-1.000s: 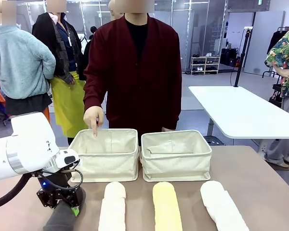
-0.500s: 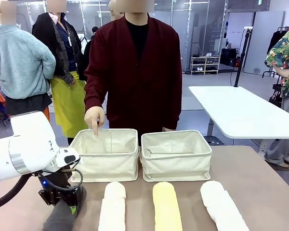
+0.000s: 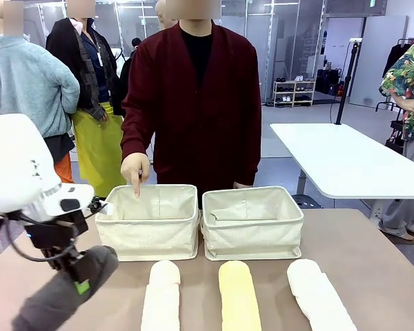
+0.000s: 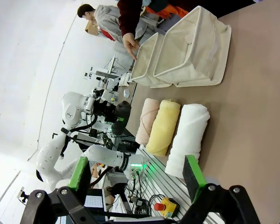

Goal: Divide the towels into two baskets.
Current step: Pick up one hotel-folded towel and place it in the Fabric basket indicated by the person.

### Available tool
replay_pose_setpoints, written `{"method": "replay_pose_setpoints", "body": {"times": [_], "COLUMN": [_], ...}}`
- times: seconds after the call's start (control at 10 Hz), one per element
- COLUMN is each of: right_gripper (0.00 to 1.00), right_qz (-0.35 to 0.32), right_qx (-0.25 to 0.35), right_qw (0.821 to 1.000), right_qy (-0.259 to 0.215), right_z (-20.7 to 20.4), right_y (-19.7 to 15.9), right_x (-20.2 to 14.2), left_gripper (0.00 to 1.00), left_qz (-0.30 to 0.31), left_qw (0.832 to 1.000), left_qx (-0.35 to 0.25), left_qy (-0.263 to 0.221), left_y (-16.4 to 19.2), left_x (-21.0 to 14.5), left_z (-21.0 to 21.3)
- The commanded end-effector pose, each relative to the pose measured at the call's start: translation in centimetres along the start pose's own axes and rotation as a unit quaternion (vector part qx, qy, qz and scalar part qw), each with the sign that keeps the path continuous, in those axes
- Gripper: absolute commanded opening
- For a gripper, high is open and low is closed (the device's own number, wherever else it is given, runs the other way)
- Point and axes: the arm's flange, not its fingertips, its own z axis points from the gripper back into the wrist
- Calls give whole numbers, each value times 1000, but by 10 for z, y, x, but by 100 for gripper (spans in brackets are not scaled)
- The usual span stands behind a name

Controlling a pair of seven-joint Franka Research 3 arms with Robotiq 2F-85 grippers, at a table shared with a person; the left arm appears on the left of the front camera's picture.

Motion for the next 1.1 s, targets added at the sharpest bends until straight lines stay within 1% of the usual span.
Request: {"method": "replay_pose_setpoints", "body": {"times": [0.0, 0.2, 0.3, 0.4, 0.6, 0.7, 0.8, 0.9, 1.0], "right_gripper": [100, 100, 100, 100, 100, 100, 100, 100, 100], "right_qz": [7, 7, 7, 7, 7, 7, 7, 7, 7], "right_qx": [6, 6, 6, 6, 6, 6, 6, 6, 6], "right_qw": [1000, 1000, 1000, 1000, 1000, 1000, 1000, 1000, 1000], "right_qy": [-2, -2, -2, -2, -2, -2, -2, -2, -2], "right_z": [0, 0, 0, 0, 0, 0, 0, 0, 0], "right_y": [3, 3, 3, 3, 3, 3, 3, 3, 3], "right_x": [-1, -1, -1, -1, -1, -1, -1, -1, -1], "left_gripper": [1, 1, 1, 1, 1, 40, 40, 40, 40], "left_qz": [-88, -115, -116, -101, -101, -108, -152, -200, -236], "left_qw": [996, 993, 993, 995, 995, 994, 987, 975, 963], "left_qx": [12, 8, -20, 16, 16, 4, 53, 98, 127], "left_qy": [13, -13, -32, 6, 6, 0, -10, 7, 33], "left_y": [14, 19, 20, 13, 13, 16, 8, 3, 1], "left_x": [-7, -7, -12, -9, -9, -9, -4, 19, 45], "left_z": [13, 11, 12, 12, 12, 10, 28, 48, 63]}}
